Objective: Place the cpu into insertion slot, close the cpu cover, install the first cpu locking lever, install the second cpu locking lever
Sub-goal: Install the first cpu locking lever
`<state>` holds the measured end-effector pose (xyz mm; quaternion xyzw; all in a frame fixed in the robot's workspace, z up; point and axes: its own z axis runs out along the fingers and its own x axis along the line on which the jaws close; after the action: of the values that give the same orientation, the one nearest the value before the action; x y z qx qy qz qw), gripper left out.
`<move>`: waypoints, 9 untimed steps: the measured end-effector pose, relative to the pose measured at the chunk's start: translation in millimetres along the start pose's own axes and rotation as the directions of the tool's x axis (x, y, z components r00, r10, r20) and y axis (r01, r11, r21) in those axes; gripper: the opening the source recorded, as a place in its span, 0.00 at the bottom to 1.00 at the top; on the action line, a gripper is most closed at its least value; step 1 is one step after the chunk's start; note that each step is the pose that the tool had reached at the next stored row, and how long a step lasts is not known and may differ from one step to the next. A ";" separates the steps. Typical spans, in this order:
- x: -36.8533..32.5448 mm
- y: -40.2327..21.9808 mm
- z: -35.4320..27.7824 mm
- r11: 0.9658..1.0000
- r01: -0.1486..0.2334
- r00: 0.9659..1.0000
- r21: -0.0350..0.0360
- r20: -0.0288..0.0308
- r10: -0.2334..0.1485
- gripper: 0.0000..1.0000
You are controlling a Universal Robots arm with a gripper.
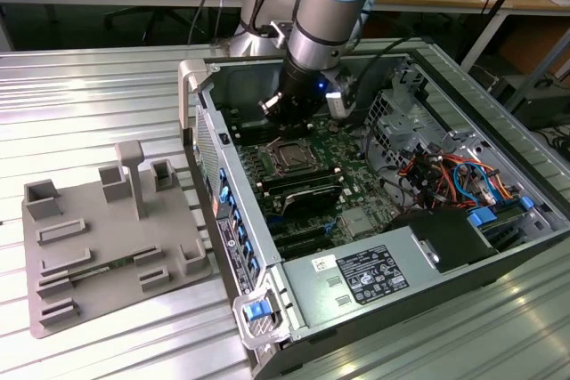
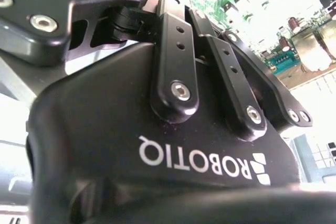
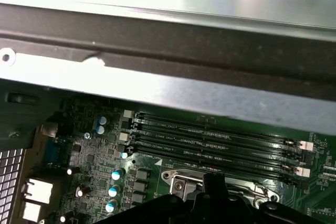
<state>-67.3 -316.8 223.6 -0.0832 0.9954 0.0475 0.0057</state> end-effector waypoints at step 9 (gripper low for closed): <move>10.7 3.2 0.2 0.999 -0.034 0.999 0.004 0.005 0.034 0.11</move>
<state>-78.3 -315.4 223.6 -0.0659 0.9967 0.0460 0.0073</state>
